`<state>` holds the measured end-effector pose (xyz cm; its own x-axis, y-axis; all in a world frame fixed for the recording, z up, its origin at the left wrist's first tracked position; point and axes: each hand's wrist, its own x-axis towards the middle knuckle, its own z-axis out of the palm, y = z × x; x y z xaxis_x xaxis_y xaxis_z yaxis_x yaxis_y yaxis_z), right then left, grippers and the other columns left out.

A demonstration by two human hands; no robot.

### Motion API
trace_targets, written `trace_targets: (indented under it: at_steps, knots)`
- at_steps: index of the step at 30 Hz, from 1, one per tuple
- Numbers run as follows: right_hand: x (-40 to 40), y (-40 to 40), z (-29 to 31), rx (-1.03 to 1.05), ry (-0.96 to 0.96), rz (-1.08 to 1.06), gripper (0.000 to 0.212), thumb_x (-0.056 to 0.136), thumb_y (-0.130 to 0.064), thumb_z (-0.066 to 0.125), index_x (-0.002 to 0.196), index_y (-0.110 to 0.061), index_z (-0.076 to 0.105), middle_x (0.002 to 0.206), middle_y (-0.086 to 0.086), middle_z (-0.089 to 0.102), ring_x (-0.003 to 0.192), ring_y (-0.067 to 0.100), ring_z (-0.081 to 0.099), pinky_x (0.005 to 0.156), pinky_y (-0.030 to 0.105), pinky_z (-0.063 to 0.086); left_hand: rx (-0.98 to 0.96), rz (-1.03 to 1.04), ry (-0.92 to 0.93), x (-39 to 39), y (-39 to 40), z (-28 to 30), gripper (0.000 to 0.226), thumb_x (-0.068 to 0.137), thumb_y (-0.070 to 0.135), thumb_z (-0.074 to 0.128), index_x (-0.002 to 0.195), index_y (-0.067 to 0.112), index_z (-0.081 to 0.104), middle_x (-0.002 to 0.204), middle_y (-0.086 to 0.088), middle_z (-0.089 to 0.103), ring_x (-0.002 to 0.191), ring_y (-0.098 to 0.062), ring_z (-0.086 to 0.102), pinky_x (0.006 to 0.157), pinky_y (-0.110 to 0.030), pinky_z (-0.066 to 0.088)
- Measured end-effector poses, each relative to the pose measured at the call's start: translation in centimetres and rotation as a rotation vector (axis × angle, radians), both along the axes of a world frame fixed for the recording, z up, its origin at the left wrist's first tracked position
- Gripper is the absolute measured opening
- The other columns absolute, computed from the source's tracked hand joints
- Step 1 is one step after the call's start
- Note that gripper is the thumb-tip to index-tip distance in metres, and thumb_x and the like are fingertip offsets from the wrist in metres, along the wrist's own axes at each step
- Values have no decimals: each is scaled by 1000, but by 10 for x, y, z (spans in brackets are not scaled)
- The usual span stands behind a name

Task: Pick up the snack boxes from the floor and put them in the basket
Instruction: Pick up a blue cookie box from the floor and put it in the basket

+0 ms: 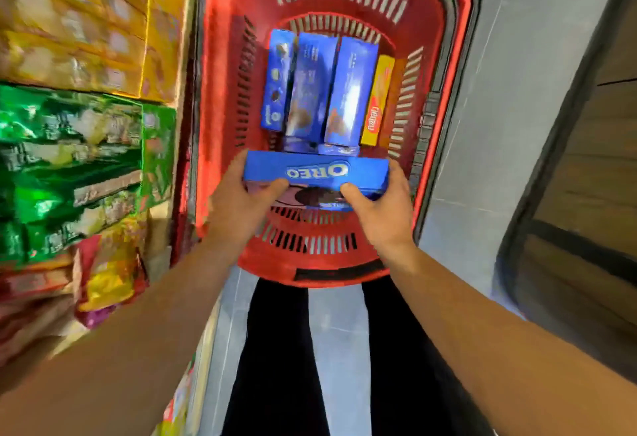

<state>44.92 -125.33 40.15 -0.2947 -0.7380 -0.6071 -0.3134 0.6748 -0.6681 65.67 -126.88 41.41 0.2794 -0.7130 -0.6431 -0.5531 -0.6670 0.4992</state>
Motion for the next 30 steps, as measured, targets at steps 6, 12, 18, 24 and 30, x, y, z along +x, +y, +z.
trace_targets:
  at_steps: [6,12,18,24,30]
  knots:
    - [17,-7,-122,72,31,-65,52,68,-18,80,114,-17,57,103,-4,66,85,-2,63,76,16,49,55,3,-5,13,-10,-129,77,70,45,77,138,24,48,117,6,67,103,-6,61,86,-10,38]
    - [12,1,-205,11,228,3,82,70,-17,82,139,1,42,130,10,54,119,17,51,94,1,26,-78,-128,-88,0,-5,-219,84,71,32,81,143,12,42,123,-8,65,108,-17,62,87,-20,40]
    - [15,0,-253,55,330,-31,94,74,-19,81,149,-2,26,151,11,37,139,21,36,116,24,25,-130,-68,-99,-19,-4,-266,88,65,36,75,143,14,40,126,-7,63,113,-24,60,94,-32,46]
    - [22,2,-209,38,345,66,98,70,-20,82,147,1,27,148,16,35,139,27,34,116,30,27,-71,-59,-33,-12,-8,-229,91,59,47,71,141,22,41,132,4,58,121,-12,54,100,-29,44]
    - [18,25,-50,55,365,247,79,72,-27,78,139,-8,42,134,13,50,124,28,46,105,31,33,-63,-253,49,-16,-1,-75,66,69,34,74,129,19,54,118,12,63,103,-4,59,87,-12,42]
